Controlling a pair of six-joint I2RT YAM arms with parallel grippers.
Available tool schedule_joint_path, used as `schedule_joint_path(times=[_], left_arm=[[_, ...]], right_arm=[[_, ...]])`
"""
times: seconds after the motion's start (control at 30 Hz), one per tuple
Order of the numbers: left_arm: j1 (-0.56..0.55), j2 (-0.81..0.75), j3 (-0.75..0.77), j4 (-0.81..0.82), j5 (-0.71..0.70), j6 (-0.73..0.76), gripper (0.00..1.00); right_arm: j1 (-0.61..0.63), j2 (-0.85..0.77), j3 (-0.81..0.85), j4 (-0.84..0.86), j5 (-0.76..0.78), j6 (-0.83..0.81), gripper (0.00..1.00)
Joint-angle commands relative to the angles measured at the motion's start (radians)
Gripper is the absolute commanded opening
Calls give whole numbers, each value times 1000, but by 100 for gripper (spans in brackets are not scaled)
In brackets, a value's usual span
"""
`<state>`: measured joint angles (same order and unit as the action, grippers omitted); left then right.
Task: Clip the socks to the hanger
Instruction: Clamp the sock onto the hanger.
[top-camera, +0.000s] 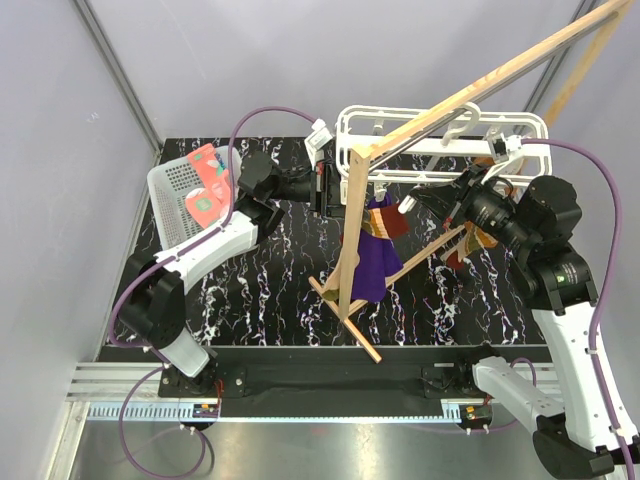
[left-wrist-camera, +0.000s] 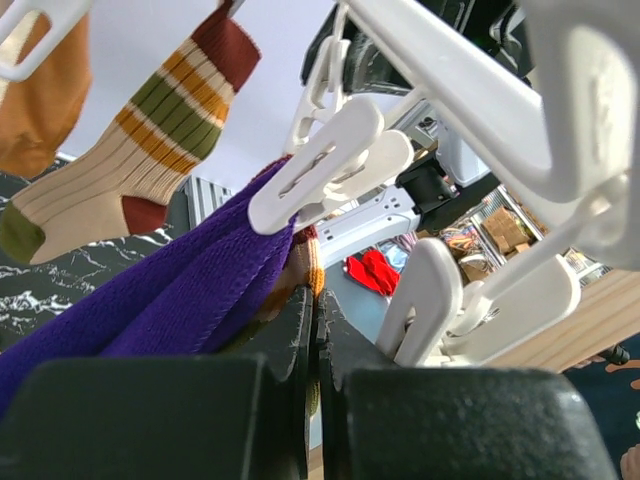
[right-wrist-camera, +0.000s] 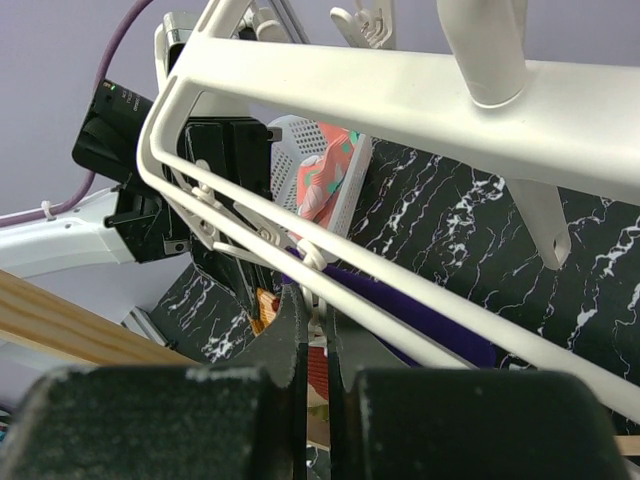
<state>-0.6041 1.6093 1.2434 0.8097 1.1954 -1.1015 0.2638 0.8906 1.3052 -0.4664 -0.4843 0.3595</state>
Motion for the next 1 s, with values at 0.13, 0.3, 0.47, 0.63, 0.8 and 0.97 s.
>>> schedule_joint_path(times=[0.13,0.3,0.47,0.63,0.8,0.97], left_arm=[[-40,-32,7,132,35,-52,0],[-43,-23,10,154,32,-73,0],[-56,-3,36,157,27,-81,0],[-60,18,48,209,20,-118,0],[-65,32,65,220,9,-135,0],[-74,41,80,218,-2,-135,0]], right_arm=[[15,28,-35,-51,-74,-7,0],[17,28,-43,-31,-92,2,0],[17,27,-49,-8,-132,10,0],[15,25,-50,-8,-143,12,0],[15,24,-57,-3,-142,12,0],[15,22,-55,-5,-132,12,0]])
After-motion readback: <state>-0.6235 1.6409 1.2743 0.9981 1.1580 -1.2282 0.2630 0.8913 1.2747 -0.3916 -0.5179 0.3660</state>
